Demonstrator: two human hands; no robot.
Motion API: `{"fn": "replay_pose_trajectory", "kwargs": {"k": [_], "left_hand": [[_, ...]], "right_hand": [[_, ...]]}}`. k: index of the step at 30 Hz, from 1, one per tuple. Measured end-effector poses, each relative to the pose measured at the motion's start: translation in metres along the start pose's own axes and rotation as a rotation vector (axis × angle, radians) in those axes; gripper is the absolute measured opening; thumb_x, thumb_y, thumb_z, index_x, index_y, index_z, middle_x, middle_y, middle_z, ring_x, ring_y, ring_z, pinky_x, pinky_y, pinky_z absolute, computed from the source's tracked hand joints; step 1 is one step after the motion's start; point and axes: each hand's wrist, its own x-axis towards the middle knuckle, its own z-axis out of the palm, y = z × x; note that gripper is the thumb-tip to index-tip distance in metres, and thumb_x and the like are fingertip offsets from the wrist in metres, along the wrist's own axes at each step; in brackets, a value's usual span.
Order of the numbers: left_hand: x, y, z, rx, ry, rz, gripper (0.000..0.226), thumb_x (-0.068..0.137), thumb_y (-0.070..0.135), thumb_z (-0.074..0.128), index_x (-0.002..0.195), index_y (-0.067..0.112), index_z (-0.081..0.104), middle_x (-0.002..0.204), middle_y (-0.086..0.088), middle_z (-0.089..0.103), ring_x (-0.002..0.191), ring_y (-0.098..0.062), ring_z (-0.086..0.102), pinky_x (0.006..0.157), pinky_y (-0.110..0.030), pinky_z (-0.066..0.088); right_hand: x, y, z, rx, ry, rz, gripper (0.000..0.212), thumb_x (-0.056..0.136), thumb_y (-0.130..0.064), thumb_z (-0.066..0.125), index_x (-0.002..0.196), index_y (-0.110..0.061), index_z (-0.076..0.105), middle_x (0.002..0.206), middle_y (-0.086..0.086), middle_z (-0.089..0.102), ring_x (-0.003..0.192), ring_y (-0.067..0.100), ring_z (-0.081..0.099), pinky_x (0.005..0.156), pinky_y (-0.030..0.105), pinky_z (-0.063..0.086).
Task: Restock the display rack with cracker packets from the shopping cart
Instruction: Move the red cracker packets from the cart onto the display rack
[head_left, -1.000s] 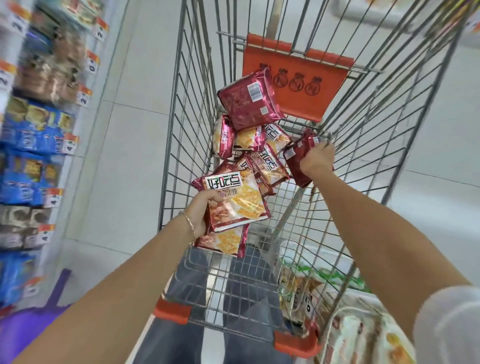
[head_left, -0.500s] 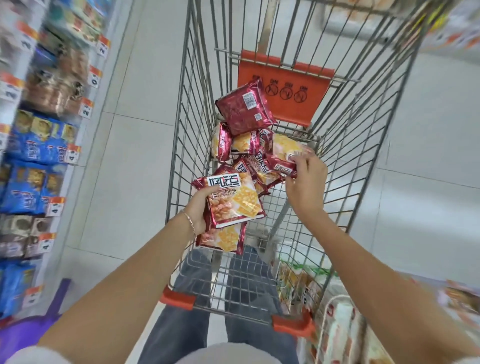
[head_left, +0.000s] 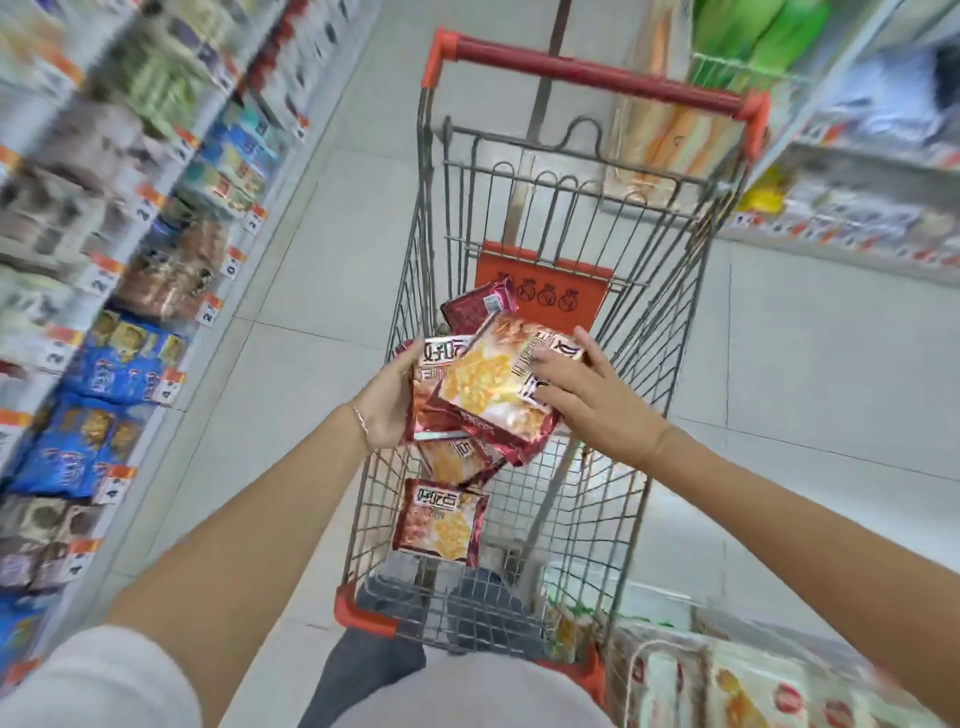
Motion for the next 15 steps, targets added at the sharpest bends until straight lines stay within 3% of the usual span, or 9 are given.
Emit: {"fn": "replay_pose_trajectory", "kwargs": {"k": [2, 4, 6, 8, 11, 13, 15], "left_hand": [[-0.016, 0.015, 0.003, 0.122, -0.055, -0.009, 0.06, 0.076, 0.077, 0.058, 0.086, 0.018, 0.062, 0.06, 0.004, 0.061, 0.061, -0.014, 0.054, 0.063, -0.028, 0.048], [-0.028, 0.021, 0.01, 0.27, -0.132, -0.022, 0.066, 0.058, 0.073, 0.075, 0.089, 0.016, 0.061, 0.064, 0.002, 0.066, 0.058, -0.015, 0.063, 0.063, -0.028, 0.053], [-0.035, 0.023, 0.02, 0.381, -0.198, -0.02, 0.081, 0.045, 0.065, 0.09, 0.104, 0.015, 0.065, 0.089, -0.006, 0.076, 0.077, -0.021, 0.073, 0.076, -0.034, 0.056], [-0.033, 0.022, 0.023, 0.367, -0.165, 0.024, 0.066, 0.061, 0.058, 0.082, 0.108, 0.016, 0.064, 0.092, -0.005, 0.076, 0.079, -0.02, 0.072, 0.077, -0.033, 0.056], [-0.032, 0.021, 0.023, 0.264, -0.089, 0.124, 0.053, 0.073, 0.047, 0.073, 0.112, 0.013, 0.064, 0.096, -0.008, 0.075, 0.079, -0.022, 0.07, 0.076, -0.033, 0.059], [-0.034, 0.021, 0.022, 0.234, -0.048, 0.198, 0.071, 0.069, 0.048, 0.079, 0.125, 0.009, 0.061, 0.112, -0.018, 0.073, 0.088, -0.028, 0.07, 0.079, -0.038, 0.06], [-0.037, 0.021, 0.023, 0.266, -0.007, 0.239, 0.096, 0.059, 0.059, 0.084, 0.134, 0.007, 0.055, 0.129, -0.026, 0.064, 0.103, -0.036, 0.068, 0.088, -0.045, 0.057]], "right_hand": [[0.01, 0.007, -0.018, 0.035, -0.053, -0.161, 0.043, 0.094, 0.015, 0.033, 0.132, -0.004, 0.035, 0.149, 0.022, 0.033, 0.145, 0.033, 0.029, 0.122, 0.058, 0.004], [0.02, 0.014, -0.028, 0.026, -0.116, -0.182, 0.041, 0.102, 0.006, 0.019, 0.14, -0.003, 0.03, 0.155, 0.023, 0.029, 0.147, 0.035, 0.027, 0.12, 0.062, 0.012], [0.027, 0.019, -0.032, -0.027, -0.175, -0.129, 0.056, 0.092, 0.013, 0.034, 0.146, -0.002, 0.028, 0.156, 0.023, 0.028, 0.147, 0.036, 0.025, 0.121, 0.06, 0.013], [0.03, 0.023, -0.037, -0.09, -0.192, -0.038, 0.076, 0.08, 0.012, 0.048, 0.15, -0.006, 0.027, 0.159, 0.023, 0.025, 0.15, 0.033, 0.017, 0.124, 0.054, 0.006], [0.032, 0.02, -0.046, -0.021, -0.221, 0.404, 0.073, 0.089, 0.002, 0.051, 0.156, -0.017, 0.027, 0.163, 0.011, 0.023, 0.152, 0.025, 0.017, 0.125, 0.047, 0.013], [0.044, 0.009, -0.057, 0.385, -0.188, 0.893, 0.051, 0.105, -0.027, 0.043, 0.154, -0.016, 0.034, 0.158, 0.004, 0.035, 0.146, 0.021, 0.032, 0.121, 0.036, 0.018], [0.058, 0.003, -0.06, 0.85, -0.226, 1.179, 0.066, 0.098, -0.06, 0.04, 0.147, -0.017, 0.046, 0.147, 0.001, 0.052, 0.134, 0.02, 0.049, 0.117, 0.042, 0.03]]}}
